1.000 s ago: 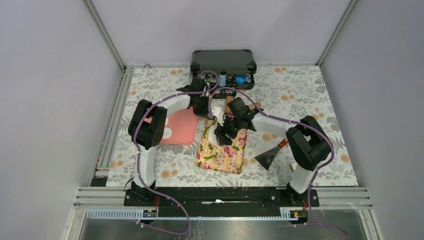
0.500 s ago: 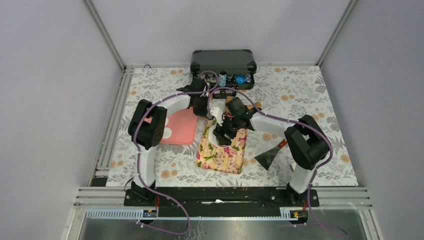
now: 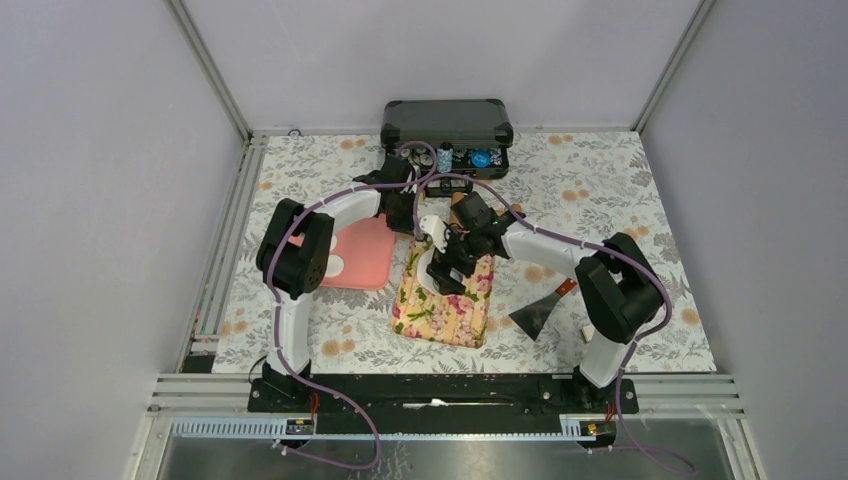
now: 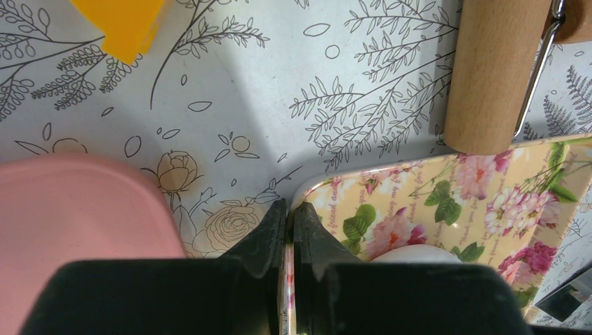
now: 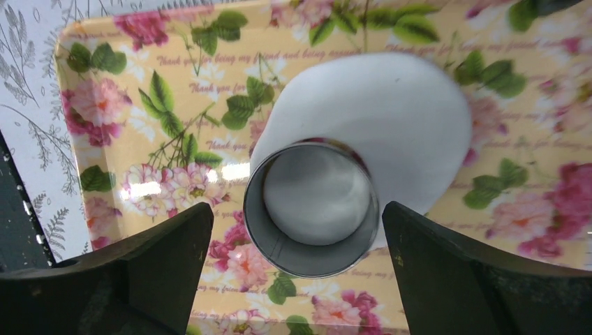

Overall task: Roll out the dumpling wrappers from the dough
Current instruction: Press the dumpling wrapper on the work surface, then pick up the spatula from the center of the board.

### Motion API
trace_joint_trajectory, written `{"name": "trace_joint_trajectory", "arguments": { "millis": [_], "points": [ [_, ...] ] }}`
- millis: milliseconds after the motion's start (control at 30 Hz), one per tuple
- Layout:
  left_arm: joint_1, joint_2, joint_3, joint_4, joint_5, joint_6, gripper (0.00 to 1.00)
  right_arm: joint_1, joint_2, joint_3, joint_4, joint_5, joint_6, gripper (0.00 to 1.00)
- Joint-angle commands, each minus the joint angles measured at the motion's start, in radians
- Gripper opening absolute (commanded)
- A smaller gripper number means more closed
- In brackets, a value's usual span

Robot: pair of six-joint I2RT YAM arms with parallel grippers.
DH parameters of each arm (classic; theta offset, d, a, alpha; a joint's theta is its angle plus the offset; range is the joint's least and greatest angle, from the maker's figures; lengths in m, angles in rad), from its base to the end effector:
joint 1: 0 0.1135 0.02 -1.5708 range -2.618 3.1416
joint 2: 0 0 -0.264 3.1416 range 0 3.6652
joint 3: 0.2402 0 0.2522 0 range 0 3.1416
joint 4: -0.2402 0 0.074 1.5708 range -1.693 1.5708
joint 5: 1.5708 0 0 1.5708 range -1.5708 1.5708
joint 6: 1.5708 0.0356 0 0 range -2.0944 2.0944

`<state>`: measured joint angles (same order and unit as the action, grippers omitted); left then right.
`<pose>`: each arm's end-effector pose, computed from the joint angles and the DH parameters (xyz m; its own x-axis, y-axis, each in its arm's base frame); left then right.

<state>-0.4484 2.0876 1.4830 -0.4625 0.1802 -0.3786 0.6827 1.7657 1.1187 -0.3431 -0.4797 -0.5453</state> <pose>0.3926 -0.1959 0.1577 -0.9198 0.0390 -0.3905 0.1770 0.9293 -0.3243 0.2695 0.2403 0.1844 -0.1624 -0.7251 -0.6692 -0.9829 0.1783 0.0453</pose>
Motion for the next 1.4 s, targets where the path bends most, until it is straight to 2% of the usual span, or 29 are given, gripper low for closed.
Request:
{"name": "trace_joint_trajectory", "arguments": {
  "millis": [0,200,267,333,433,467,500,533,633,733,833,1067,1367],
  "points": [
    [0.028,0.012,-0.035,-0.038,-0.127,-0.016,0.0,0.009,-0.062,0.092,-0.019,0.003,-0.032,0.99],
    [0.028,0.003,-0.028,-0.044,-0.12,-0.008,0.0,-0.019,-0.092,0.121,-0.04,0.02,-0.047,1.0],
    [0.03,-0.012,-0.024,-0.048,-0.119,0.0,0.04,-0.065,-0.143,0.131,-0.066,0.014,-0.048,1.0],
    [0.035,-0.048,-0.019,-0.049,-0.118,0.013,0.23,-0.138,-0.211,0.124,-0.11,-0.032,-0.074,1.0],
    [0.045,-0.118,0.0,-0.054,-0.116,0.052,0.72,-0.273,-0.345,0.08,-0.269,-0.087,-0.267,1.0],
    [0.05,-0.147,0.009,-0.058,-0.107,0.073,0.84,-0.312,-0.394,0.054,-0.315,-0.071,-0.361,1.0],
    [0.053,-0.177,0.018,-0.063,-0.103,0.095,0.94,-0.351,-0.439,0.021,-0.363,-0.042,-0.462,1.0],
    [0.056,-0.201,0.034,-0.072,-0.096,0.125,0.98,-0.389,-0.485,-0.015,-0.405,-0.011,-0.564,1.0],
    [0.066,-0.275,0.083,-0.151,-0.031,0.227,0.99,-0.472,-0.599,-0.164,-0.455,0.118,-0.866,1.0],
    [0.074,-0.359,0.079,-0.214,0.072,0.302,0.99,-0.502,-0.619,-0.222,-0.506,0.192,-1.001,1.0],
    [0.077,-0.443,0.036,-0.278,0.174,0.383,0.99,-0.514,-0.567,-0.231,-0.556,0.231,-1.096,0.99],
    [0.104,-0.614,-0.139,-0.314,0.287,0.52,0.99,-0.549,-0.402,-0.293,-0.472,0.389,-1.299,0.99],
    [0.12,-0.617,-0.176,-0.308,0.335,0.521,0.99,-0.6,-0.22,-0.28,-0.396,0.375,-1.381,0.91]
  ]
}}
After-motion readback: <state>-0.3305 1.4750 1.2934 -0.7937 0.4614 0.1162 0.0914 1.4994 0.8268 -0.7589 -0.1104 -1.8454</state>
